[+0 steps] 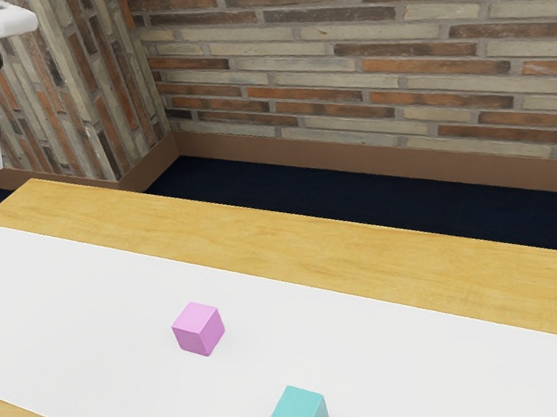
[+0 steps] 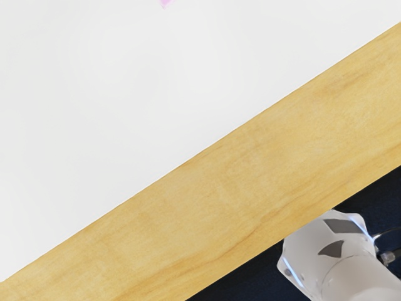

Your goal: Pick up the blue block with one arm, and put the blue block on the pink block with one arm

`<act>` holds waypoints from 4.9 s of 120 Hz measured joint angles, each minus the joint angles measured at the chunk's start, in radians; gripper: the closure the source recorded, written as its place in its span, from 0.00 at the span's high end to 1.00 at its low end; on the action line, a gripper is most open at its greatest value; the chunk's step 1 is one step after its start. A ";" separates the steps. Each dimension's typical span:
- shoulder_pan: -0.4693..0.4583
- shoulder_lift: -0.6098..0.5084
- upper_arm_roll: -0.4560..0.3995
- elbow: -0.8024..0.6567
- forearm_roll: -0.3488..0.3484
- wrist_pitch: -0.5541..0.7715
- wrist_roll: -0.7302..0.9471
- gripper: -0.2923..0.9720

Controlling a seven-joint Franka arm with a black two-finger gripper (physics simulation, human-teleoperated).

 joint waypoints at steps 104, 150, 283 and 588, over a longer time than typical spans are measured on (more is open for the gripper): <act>0.004 -0.721 -0.623 -1.242 -0.273 0.782 1.232 0.77; 0.007 -0.272 -0.731 -1.111 -0.432 1.147 1.883 0.77; 0.006 0.128 -0.589 -0.952 -0.186 1.410 2.037 0.77; 0.006 0.301 -0.620 -0.934 -0.103 1.570 1.867 0.77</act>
